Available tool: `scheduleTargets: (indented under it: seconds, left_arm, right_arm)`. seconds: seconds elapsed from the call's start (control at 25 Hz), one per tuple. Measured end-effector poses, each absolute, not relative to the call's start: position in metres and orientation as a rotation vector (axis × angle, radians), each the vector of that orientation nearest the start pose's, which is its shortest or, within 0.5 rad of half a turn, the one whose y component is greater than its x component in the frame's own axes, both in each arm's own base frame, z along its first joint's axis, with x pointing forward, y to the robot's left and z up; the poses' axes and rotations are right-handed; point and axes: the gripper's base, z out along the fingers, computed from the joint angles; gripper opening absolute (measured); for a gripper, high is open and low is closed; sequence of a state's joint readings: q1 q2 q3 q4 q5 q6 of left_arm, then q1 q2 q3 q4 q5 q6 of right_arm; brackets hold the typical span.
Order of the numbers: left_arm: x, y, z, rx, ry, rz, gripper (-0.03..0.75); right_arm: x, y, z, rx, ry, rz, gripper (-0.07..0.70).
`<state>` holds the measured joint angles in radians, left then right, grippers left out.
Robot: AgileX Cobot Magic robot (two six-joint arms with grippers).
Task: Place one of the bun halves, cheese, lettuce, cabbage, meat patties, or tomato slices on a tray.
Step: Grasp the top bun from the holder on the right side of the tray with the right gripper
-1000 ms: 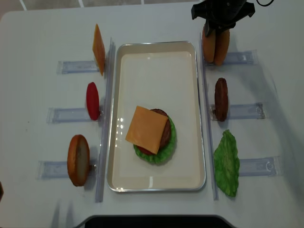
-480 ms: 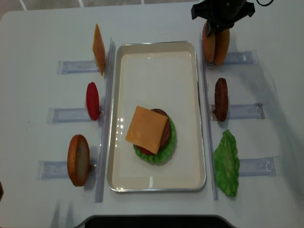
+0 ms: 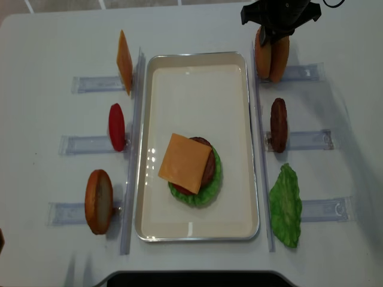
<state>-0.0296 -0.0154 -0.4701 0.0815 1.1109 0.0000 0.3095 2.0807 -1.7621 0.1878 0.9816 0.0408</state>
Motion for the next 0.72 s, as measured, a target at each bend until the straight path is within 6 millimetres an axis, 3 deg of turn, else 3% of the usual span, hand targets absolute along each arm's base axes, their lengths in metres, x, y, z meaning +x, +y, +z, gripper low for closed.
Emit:
scheduleTargets:
  seconds: [0.48,0.72]
  left_arm:
    - [-0.006,0.007,0.265,0.026,2.107,0.081,0.282]
    - [-0.006,0.007,0.265,0.026,2.107,0.081,0.282]
  right_arm:
    - [0.425,0.151,0.231,-0.273,2.805,0.329,0.106]
    - [0.418,0.149,0.248,-0.28,2.791,0.333,0.106]
